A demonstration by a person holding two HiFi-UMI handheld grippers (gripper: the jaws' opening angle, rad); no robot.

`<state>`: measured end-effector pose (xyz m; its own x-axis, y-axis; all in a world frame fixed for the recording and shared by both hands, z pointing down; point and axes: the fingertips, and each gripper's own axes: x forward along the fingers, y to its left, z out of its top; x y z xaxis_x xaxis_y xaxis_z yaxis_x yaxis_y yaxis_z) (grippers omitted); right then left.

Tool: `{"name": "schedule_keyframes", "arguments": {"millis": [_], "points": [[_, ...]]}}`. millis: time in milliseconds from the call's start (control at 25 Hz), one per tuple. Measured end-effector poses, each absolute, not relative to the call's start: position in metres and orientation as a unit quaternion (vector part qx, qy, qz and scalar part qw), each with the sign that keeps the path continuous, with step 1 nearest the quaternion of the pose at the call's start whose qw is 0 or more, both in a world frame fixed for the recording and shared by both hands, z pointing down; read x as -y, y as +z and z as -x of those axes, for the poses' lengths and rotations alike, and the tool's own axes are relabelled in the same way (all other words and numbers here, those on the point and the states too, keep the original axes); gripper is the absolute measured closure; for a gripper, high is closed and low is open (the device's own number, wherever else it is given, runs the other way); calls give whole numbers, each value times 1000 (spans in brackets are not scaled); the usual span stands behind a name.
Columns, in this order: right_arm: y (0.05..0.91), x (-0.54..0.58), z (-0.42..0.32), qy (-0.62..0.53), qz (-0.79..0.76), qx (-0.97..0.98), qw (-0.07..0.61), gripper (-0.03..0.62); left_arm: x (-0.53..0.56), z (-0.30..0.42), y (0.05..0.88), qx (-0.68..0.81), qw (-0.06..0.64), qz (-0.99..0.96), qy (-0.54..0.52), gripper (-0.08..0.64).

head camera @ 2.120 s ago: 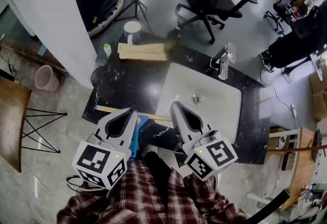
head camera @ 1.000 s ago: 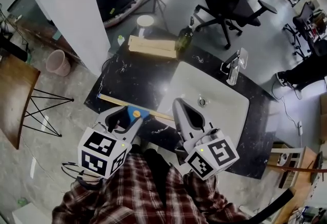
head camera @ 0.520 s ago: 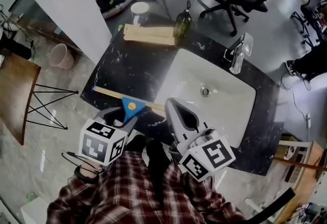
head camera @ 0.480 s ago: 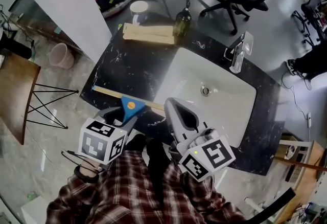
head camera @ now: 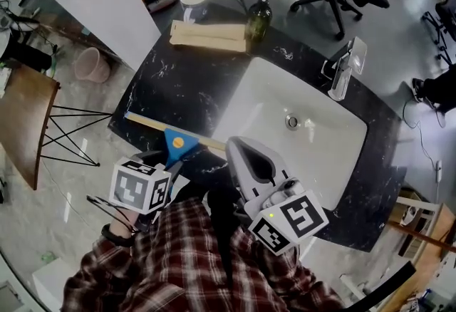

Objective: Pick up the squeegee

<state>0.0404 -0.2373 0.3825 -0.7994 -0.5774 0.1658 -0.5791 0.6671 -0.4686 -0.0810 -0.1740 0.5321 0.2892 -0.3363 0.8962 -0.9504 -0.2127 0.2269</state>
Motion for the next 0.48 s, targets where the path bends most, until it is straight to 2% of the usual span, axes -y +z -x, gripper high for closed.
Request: {"name": "schedule_keyframes", "arguments": {"millis": [480], "points": [[397, 247, -49, 272, -316, 909, 15, 581, 174, 85, 560, 469, 458, -639, 403, 383]]}}
